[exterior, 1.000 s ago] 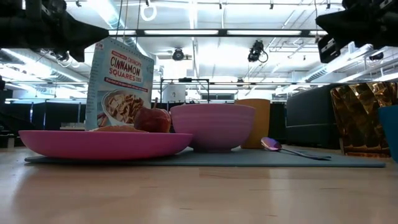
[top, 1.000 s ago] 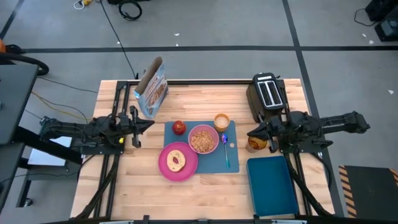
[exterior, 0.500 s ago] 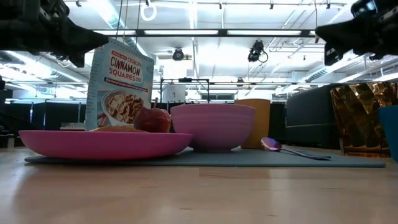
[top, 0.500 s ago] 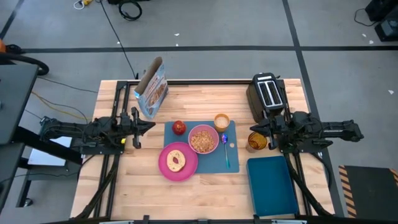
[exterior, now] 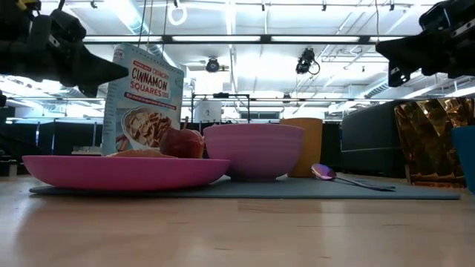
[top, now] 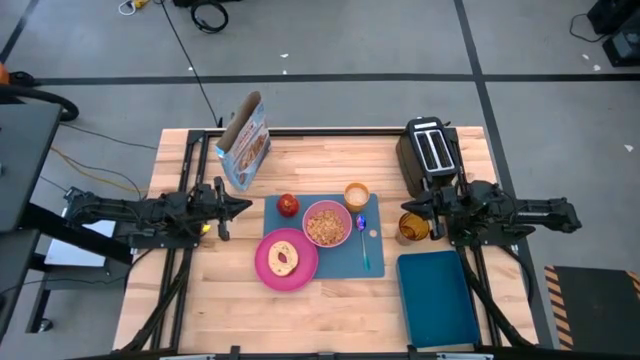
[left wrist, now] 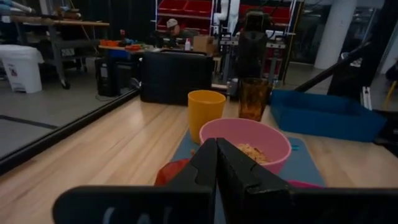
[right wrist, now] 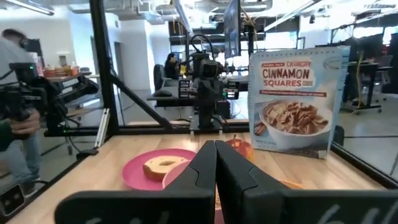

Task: Arrange a breakfast setting
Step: Return to Home Position

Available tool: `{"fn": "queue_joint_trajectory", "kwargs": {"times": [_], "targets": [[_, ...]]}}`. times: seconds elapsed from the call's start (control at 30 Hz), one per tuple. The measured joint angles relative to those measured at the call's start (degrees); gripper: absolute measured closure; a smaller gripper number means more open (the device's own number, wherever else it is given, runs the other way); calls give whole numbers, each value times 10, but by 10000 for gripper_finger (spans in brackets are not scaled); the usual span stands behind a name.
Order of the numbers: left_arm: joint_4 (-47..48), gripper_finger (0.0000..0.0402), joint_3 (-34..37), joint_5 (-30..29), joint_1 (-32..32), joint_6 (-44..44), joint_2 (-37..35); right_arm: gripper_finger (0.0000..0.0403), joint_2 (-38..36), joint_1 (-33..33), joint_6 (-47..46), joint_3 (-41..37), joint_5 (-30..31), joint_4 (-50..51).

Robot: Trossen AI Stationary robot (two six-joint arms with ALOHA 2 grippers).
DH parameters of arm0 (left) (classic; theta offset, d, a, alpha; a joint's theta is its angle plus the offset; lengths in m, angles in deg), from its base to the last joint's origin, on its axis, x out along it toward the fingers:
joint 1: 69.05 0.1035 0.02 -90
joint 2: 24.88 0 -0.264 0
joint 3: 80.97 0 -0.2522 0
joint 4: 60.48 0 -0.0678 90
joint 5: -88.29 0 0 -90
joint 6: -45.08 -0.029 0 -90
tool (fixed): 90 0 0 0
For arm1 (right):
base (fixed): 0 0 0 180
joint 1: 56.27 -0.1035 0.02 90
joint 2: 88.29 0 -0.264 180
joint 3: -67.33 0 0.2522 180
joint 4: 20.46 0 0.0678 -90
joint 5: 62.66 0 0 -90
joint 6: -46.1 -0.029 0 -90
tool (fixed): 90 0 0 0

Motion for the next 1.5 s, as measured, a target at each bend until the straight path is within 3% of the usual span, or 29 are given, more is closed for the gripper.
{"fn": "queue_joint_trajectory", "kwargs": {"times": [0.4, 0.63, 0.87, 1.33, 1.5], "targets": [[-5, 390, 0, 42, -1, -18, -2, 382, 22, 0, -52, 0, -12, 55], [20, 390, 1, 43, -1, -31, -2, 383, 30, 0, 19, 0, 28, 59], [29, 390, 1, 210, -1, -76, -7, 383, 30, 0, 16, 0, 56, 60], [38, 390, 1, 228, 1, -91, -14, 382, 30, 0, 16, 0, 56, 59], [35, 390, 1, 168, 1, -86, -14, 382, 30, 0, 15, 0, 56, 59]]}}
